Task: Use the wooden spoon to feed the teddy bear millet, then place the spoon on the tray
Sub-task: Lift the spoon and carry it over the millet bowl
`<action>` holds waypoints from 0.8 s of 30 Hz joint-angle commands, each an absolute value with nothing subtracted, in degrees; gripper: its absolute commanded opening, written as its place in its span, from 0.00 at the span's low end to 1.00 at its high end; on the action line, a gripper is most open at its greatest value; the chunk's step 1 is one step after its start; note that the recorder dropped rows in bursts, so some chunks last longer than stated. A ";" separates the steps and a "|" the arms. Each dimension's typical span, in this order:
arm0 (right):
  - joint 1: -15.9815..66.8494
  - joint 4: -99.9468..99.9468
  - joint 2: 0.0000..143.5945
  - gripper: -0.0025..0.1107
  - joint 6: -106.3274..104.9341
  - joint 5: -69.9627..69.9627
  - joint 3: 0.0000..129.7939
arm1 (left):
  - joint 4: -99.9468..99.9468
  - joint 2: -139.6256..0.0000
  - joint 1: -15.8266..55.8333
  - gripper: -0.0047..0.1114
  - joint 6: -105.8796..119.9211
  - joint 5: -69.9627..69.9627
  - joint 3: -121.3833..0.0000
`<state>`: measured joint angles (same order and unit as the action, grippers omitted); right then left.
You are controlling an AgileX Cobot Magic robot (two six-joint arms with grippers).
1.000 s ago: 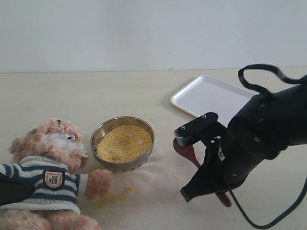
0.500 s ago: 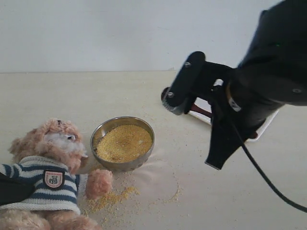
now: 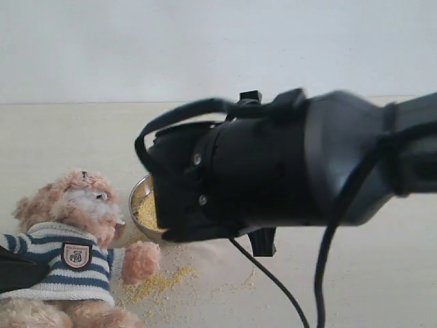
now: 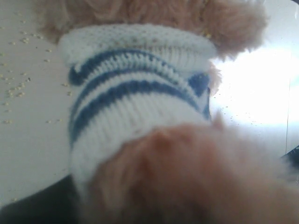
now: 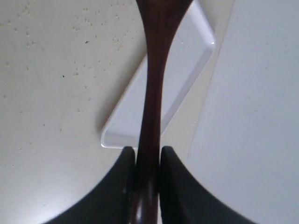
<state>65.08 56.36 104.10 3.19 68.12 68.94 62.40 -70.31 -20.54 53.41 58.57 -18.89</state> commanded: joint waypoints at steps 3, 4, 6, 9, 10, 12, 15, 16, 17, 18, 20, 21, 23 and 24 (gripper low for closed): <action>65.87 61.77 108.19 0.09 3.08 68.23 69.41 | 63.17 -70.51 -20.72 0.08 53.63 59.36 -19.20; 65.87 62.79 108.72 0.09 3.08 68.10 69.41 | 63.17 -70.51 -20.72 0.08 53.63 59.36 -19.20; 65.87 64.92 109.28 0.09 3.43 67.64 69.41 | 63.17 -70.51 -20.72 0.08 53.63 59.36 -19.20; 65.87 66.71 109.51 0.09 4.63 66.15 69.41 | 63.17 -70.51 -20.72 0.08 53.63 59.36 -19.20; 65.87 66.83 109.87 0.09 4.63 65.75 69.41 | 63.17 -70.51 -20.72 0.08 53.63 59.36 -19.20; 65.87 67.64 110.52 0.09 4.51 65.66 69.41 | 63.17 -70.51 -20.72 0.08 53.63 59.36 -19.20; 65.87 69.16 111.57 0.09 4.63 65.62 69.41 | 63.17 -70.51 -20.72 0.08 53.63 59.36 -19.20; 65.87 70.08 112.16 0.09 5.10 65.62 69.41 | 63.17 -70.51 -20.72 0.08 53.63 59.36 -19.20; 65.87 70.72 112.43 0.09 5.43 65.62 69.41 | 63.17 -70.51 -20.72 0.08 53.63 59.36 -19.20; 65.87 71.37 112.67 0.09 5.56 65.62 69.41 | 63.17 -70.51 -20.72 0.08 53.63 59.36 -19.20; 65.87 72.29 113.22 0.09 5.69 65.40 69.41 | 63.17 -70.51 -20.72 0.08 53.63 59.36 -19.20; 65.87 72.55 113.45 0.09 5.69 65.40 69.41 | 63.17 -70.51 -20.72 0.08 53.63 59.36 -19.20; 65.87 72.86 113.80 0.09 5.69 64.98 69.41 | 63.17 -70.51 -20.72 0.08 53.63 59.36 -19.20; 65.87 72.86 114.10 0.09 5.69 64.68 69.41 | 63.17 -70.51 -20.72 0.08 53.63 59.36 -19.20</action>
<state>65.68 71.75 113.66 5.18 65.11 69.07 62.40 -70.31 -20.54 53.41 58.57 -18.89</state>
